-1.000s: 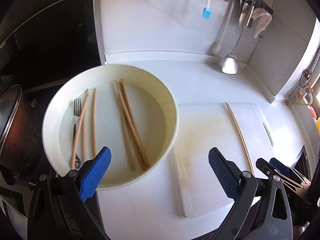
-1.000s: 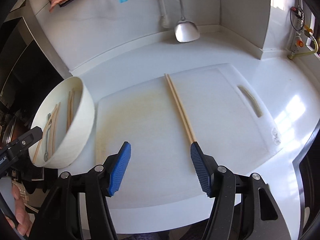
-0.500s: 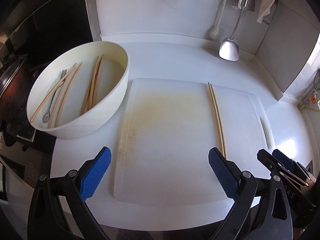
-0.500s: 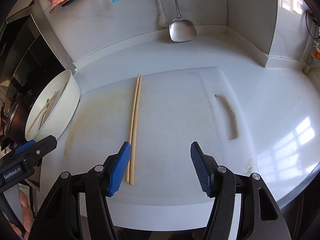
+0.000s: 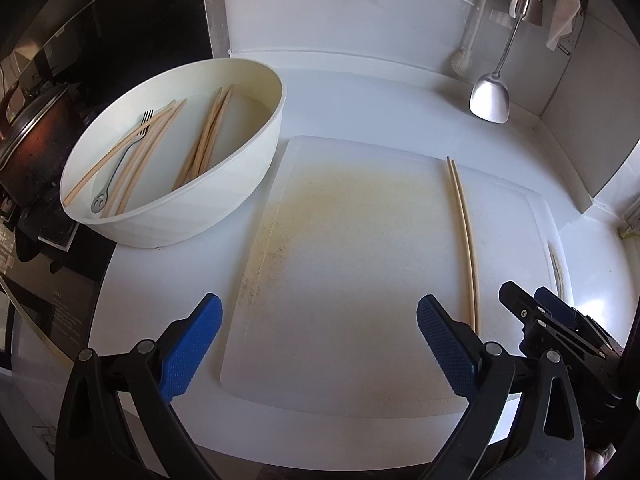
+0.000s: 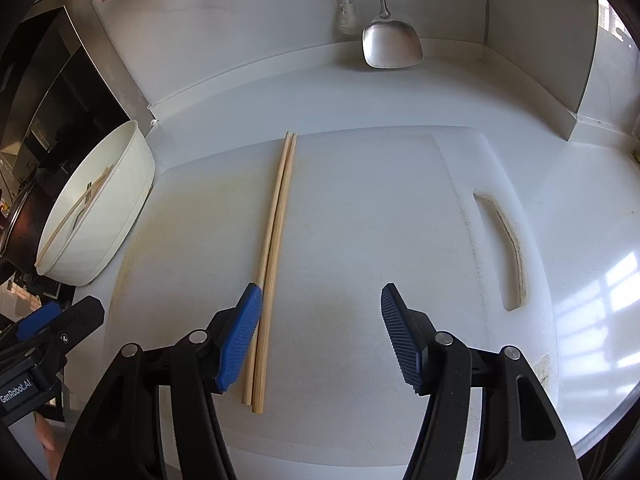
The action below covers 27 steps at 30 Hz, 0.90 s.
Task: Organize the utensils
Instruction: 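Move both open tools back over the last chopsticks on the board, then close the right tool on one of the last two chopsticks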
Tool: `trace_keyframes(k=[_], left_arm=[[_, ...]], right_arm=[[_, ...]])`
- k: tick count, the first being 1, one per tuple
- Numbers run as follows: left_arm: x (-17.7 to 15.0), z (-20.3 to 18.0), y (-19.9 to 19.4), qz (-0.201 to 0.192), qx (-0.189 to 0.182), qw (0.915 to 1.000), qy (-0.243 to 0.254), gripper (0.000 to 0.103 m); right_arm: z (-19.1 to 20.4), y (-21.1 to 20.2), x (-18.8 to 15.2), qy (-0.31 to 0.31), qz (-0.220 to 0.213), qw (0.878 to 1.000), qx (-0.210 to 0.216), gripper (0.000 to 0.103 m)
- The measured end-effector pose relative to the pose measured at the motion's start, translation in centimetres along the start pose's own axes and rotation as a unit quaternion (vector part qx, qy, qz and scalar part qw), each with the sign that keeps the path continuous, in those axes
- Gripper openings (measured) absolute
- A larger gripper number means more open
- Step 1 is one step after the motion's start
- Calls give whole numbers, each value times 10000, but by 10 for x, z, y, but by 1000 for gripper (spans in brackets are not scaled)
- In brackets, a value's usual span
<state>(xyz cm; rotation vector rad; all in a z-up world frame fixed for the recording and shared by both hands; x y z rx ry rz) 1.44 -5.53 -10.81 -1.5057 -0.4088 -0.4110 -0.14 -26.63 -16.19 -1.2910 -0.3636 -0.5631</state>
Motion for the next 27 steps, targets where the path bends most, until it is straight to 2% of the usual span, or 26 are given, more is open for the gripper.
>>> trace_keyframes(k=[11,27], left_arm=[[-1,1,11,94,10,9999,54,96],[2,8,16,152,9,9999,3,96]], right_arm=[[4,20,-1,-119,84,9998,-136,60],[18,32,-2,-869,-29,9941,-651,59]])
Point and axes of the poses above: each gripper's, at about its wrist camera, not at the fingertips, and y roughly the way its jaws point, z to its left, x to its top, the point moved 3 cm from there along y, roughly the way its jaws point, and after that the axes turned 5 degrees about x, right-handed, at the moved point
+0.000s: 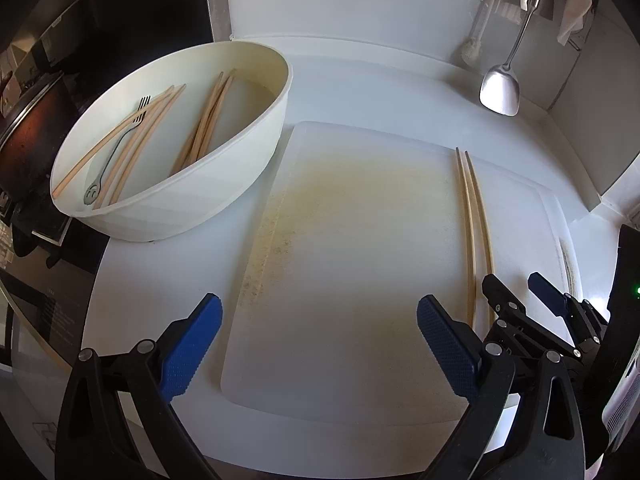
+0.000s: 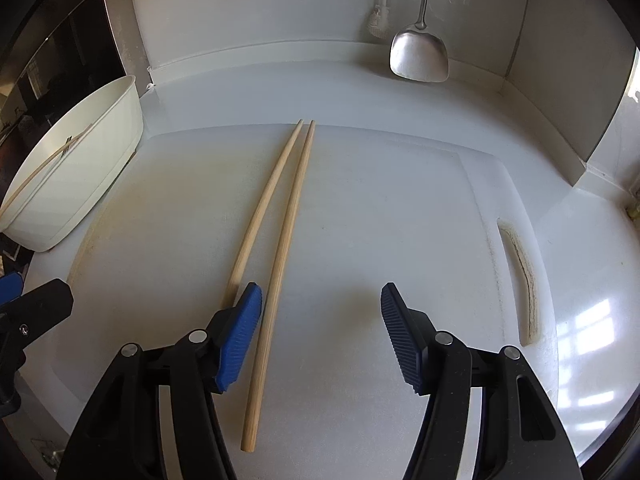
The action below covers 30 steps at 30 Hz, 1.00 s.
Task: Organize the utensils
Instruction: 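Close the right tool on one of the last two chopsticks, then close the left tool on the last chopstick while the right tool holds its chopstick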
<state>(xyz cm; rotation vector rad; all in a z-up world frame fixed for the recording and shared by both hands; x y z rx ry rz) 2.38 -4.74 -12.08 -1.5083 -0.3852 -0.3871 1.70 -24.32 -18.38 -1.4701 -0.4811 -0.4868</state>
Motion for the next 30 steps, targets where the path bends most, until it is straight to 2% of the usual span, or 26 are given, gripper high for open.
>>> trace_keyframes(k=[3,6,10,13,19,30], left_arm=[[1,-1,0,1,12,10000,30,96],[2,-2,1,13,0,10000,51,96],[2,-5,2,29,-11,10000,74,96],[1,-9,4,43,-29,9999,107,96],[0,-24,9,27,-82,9998,193,96],[3,-44,16,0,-175,9993,321,96]], right_arm=[[-3,-1,2,17,-52,10000,4,55],[-7,-3,3,15,-102,9999,-37,39],[-14,-4,4,78,-126,9999,-56,24],[-21,-5,3,132,-153,9998,-83,17],[-42,-8,3,383,-197,9989,-162,12],[-70,-15,-3,703,-253,9970,-198,12]])
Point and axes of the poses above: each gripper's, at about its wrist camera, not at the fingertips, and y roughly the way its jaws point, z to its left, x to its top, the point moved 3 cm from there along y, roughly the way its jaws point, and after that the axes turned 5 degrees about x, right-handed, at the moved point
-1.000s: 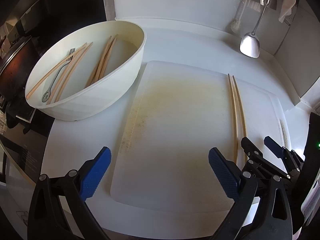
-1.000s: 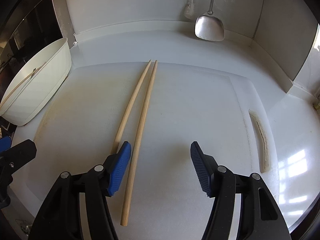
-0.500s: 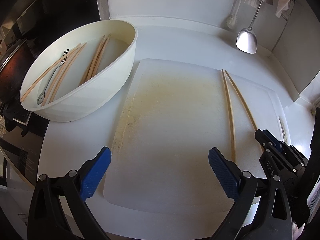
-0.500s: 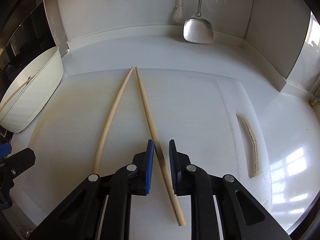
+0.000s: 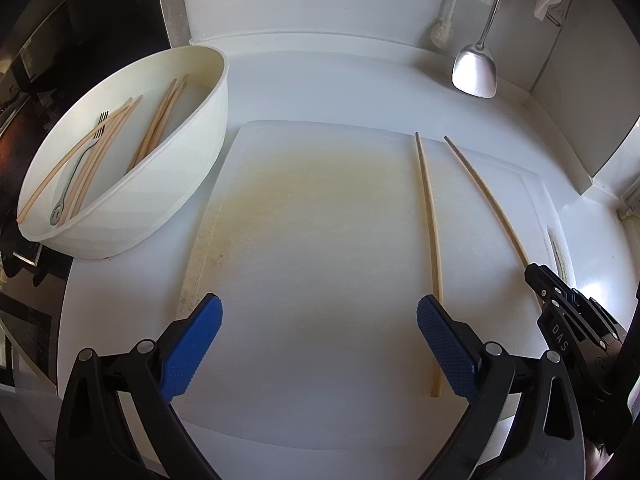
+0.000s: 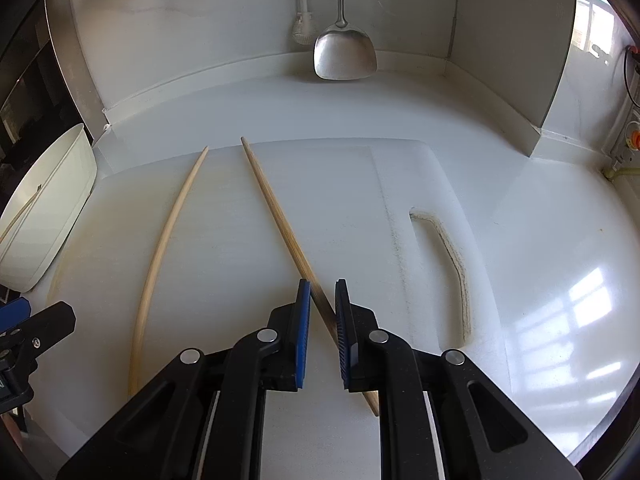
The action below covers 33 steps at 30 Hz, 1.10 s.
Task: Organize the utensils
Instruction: 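Close the left tool on the last chopstick while the right tool holds its chopstick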
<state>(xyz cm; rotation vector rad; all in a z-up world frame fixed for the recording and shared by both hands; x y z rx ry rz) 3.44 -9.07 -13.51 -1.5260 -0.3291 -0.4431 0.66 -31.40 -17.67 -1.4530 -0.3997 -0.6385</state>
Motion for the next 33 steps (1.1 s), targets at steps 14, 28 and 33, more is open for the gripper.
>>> trace_keyframes(k=[14,28,33], left_arm=[[2,-13,4,-7,-14,10000,28,96],[8,-47,29,-202,-29,9997,166,96],[11,-58,39,-263,23,9995,188,96]], right_arm=[[-8,-5,1,-54,40,10000,13,13],[-12,-2,13,-413,-174,9977,507,30],[-10,6,17,-569,-173,9962,631,30]])
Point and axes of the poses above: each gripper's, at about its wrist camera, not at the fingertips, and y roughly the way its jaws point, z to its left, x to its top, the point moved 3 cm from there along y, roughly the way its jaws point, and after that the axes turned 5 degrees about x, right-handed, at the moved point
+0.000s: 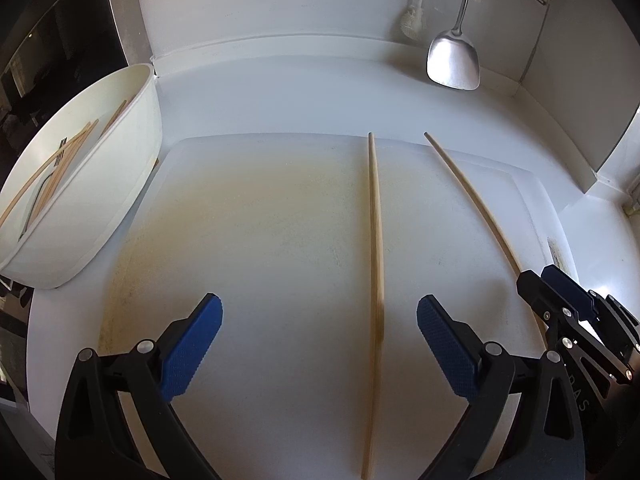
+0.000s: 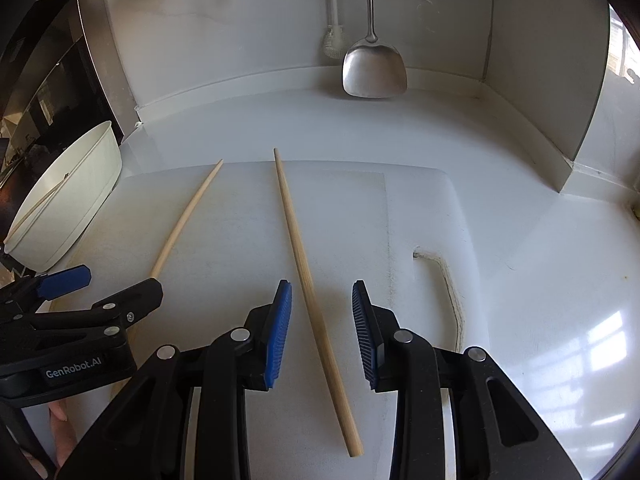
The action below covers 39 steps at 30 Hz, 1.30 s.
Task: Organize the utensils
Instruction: 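Close the left tool on the last chopstick while the right tool holds its chopstick, then carry both chopsticks over the water basin with both tools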
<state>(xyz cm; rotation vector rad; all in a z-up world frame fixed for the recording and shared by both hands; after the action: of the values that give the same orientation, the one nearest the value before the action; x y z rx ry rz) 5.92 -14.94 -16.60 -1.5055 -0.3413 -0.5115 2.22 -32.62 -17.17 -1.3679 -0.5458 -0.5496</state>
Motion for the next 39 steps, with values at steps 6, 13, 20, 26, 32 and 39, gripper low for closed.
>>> trace_keyframes(k=[6,13,20,26,32,39], left_arm=[[-3,-5,7,-74,49,10000,9,96],[-4,-9,7,-339,149,9993,25,95],[-4,-17,4,-387,101,9992,18,82],[-5,-24,-4,-414,45,9991,87,52],[-5,-25,-7,-359,33,9993,97,9],[-9,-22,-8,-325,60,9994,113,7]], right_arm=[[-2,5,2,-105,-41,9999,40,30],[1,5,-2,-257,-146,9996,2,30],[8,5,-3,-446,-109,9989,-89,30],[12,7,-1,-535,-89,9985,-108,16],[16,8,0,-551,-75,9984,-135,7],[16,8,1,-468,-90,9987,-170,6]])
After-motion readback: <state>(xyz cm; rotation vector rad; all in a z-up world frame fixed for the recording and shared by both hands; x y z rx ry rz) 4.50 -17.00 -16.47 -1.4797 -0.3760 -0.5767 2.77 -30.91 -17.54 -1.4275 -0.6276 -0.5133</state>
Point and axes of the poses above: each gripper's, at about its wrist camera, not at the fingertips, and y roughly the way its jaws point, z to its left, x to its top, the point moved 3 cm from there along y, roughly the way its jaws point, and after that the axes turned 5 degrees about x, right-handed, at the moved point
